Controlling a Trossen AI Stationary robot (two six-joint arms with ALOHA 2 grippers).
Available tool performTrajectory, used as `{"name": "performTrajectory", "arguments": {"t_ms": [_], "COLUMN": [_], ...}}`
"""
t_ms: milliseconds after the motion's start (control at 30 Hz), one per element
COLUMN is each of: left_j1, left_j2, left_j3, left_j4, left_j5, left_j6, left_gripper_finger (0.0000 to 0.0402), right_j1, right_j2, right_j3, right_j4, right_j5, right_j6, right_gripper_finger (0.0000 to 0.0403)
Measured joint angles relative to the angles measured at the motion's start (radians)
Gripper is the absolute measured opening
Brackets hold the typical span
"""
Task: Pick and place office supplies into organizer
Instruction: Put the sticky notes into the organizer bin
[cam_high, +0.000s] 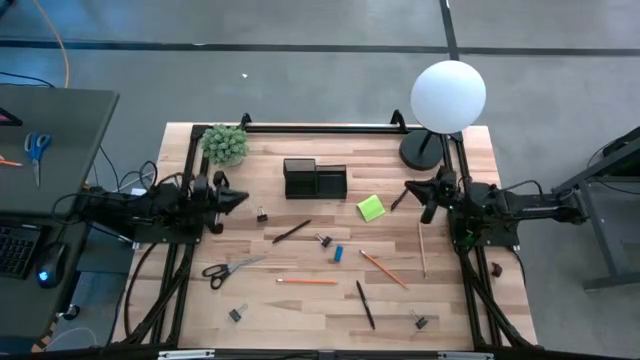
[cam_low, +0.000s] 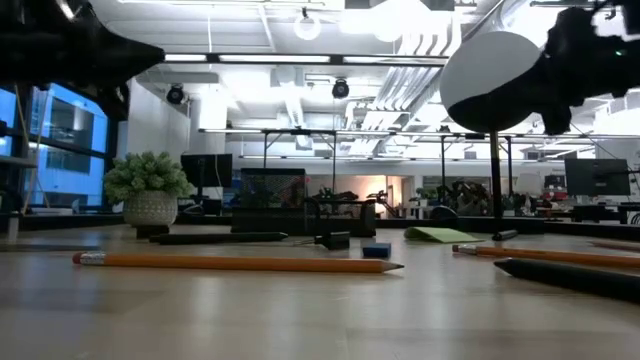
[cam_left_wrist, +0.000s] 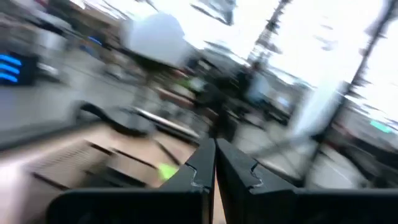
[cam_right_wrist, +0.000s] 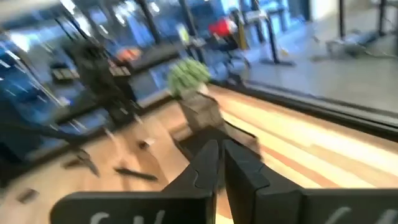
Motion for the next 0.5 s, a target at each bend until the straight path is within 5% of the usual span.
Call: {"name": "performTrajectory", "arguments": {"t_ms": [100,500], "left_j1": [0.000,0.000], "left_j2": [0.000,0.157], "left_j3": [0.000,0.000], "left_j4": [0.107,0.286], "left_j5": [-0.039,0.163], "left_j6": [0.098,0.217], "left_gripper_finger": [0.0003,0.0003], "right_j1": [-0.050,-0.351], "right_j2": [0.149,0.695], "right_j3": [0.090,0.363], "right_j4": [-0.019,-0.246], "right_j5": [-0.019,-0.383], "right_j6": [-0.017,0.043], "right_gripper_finger": [0.0025,0.0058]}}
